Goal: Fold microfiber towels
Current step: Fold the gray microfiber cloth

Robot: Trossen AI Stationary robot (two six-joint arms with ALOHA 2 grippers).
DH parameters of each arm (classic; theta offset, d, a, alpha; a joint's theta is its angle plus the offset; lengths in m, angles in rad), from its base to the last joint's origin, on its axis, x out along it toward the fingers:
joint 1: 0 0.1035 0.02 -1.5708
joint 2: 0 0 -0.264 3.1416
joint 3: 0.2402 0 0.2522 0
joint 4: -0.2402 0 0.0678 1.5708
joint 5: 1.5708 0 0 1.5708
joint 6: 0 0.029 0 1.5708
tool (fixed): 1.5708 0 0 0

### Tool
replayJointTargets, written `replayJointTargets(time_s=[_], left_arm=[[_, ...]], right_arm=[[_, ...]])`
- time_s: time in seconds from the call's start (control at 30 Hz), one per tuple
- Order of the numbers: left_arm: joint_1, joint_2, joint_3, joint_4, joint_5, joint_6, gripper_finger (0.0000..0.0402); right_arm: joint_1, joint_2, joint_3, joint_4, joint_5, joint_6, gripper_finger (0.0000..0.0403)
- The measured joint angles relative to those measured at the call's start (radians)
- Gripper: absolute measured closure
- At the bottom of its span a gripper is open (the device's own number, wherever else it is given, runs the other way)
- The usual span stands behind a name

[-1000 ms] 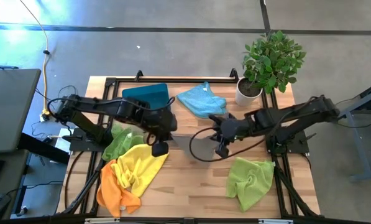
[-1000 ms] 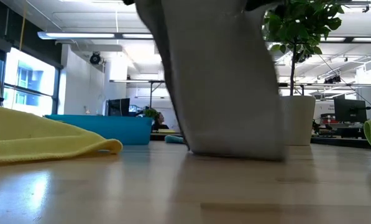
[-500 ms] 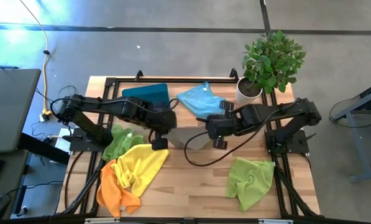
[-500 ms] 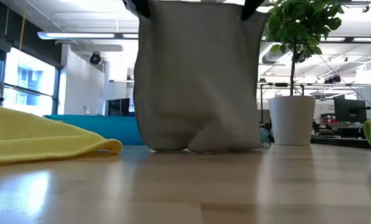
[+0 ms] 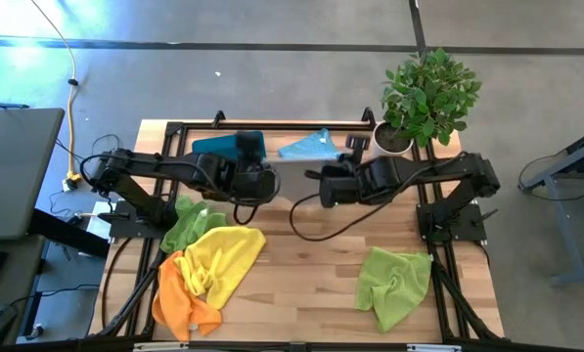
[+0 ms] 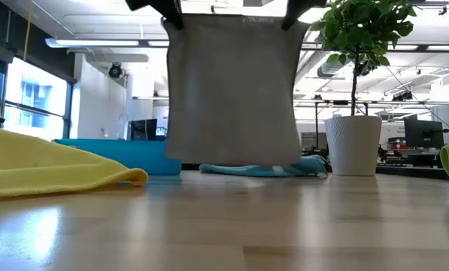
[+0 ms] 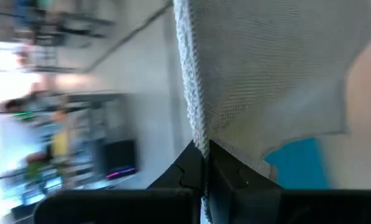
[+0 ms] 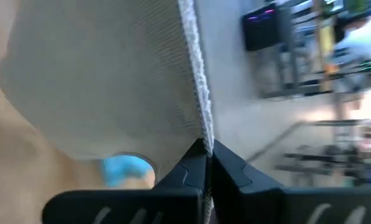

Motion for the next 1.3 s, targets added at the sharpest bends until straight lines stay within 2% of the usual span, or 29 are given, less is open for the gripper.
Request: replayJointTargets(time_s=[0.07, 0.1, 0.17, 0.23, 0.33, 0.37, 0.43, 0.57, 0.67, 0.9, 1.0, 1.13, 1.3], left_arm=[[0.000, 0.000, 0.000, 0.001, -0.028, 0.009, 0.0401], [-0.001, 0.000, 0.000, 0.000, -0.005, -0.007, 0.0401], [-0.007, 0.000, 0.000, -0.001, 0.117, -0.077, 0.0401], [-0.014, 0.003, 0.000, -0.001, 0.293, -0.158, 0.0401], [-0.036, 0.035, 0.001, 0.002, 0.522, -0.282, 0.0401], [-0.048, 0.053, 0.001, 0.001, 0.569, -0.310, 0.0401], [-0.078, 0.096, 0.001, 0.000, 0.629, -0.336, 0.0401], [-0.140, 0.202, 0.000, 0.000, 0.760, -0.337, 0.0401], [-0.178, 0.278, 0.000, 0.003, 0.850, -0.315, 0.0401], [-0.243, 0.388, 0.000, 0.023, 0.948, -0.302, 0.0401], [-0.258, 0.401, 0.000, 0.032, 0.991, -0.302, 0.0401], [-0.268, 0.401, 0.000, 0.071, 1.033, -0.302, 0.0401], [-0.268, 0.401, 0.000, 0.138, 1.207, -0.277, 0.0401]], right_arm=[[-0.015, 0.000, 0.000, 0.008, 0.003, -0.008, 0.0403], [-0.021, 0.000, 0.000, 0.008, -0.020, 0.003, 0.0403], [-0.028, 0.000, -0.001, 0.002, -0.104, 0.041, 0.0403], [-0.030, 0.000, -0.001, 0.003, -0.248, 0.086, 0.0403], [-0.034, 0.012, -0.023, 0.037, -0.562, 0.164, 0.0403], [-0.032, 0.020, -0.047, 0.058, -0.644, 0.183, 0.0403], [-0.011, 0.030, -0.105, 0.118, -0.732, 0.189, 0.0403], [0.046, 0.040, -0.241, 0.230, -0.763, 0.190, 0.0403], [0.080, 0.040, -0.337, 0.326, -0.834, 0.227, 0.0403], [0.148, 0.040, -0.508, 0.579, -0.987, 0.257, 0.0403], [0.162, 0.040, -0.544, 0.660, -1.028, 0.248, 0.0403], [0.171, 0.040, -0.548, 0.679, -1.051, 0.189, 0.0403], [0.171, 0.040, -0.548, 0.685, -1.115, 0.102, 0.0403]])
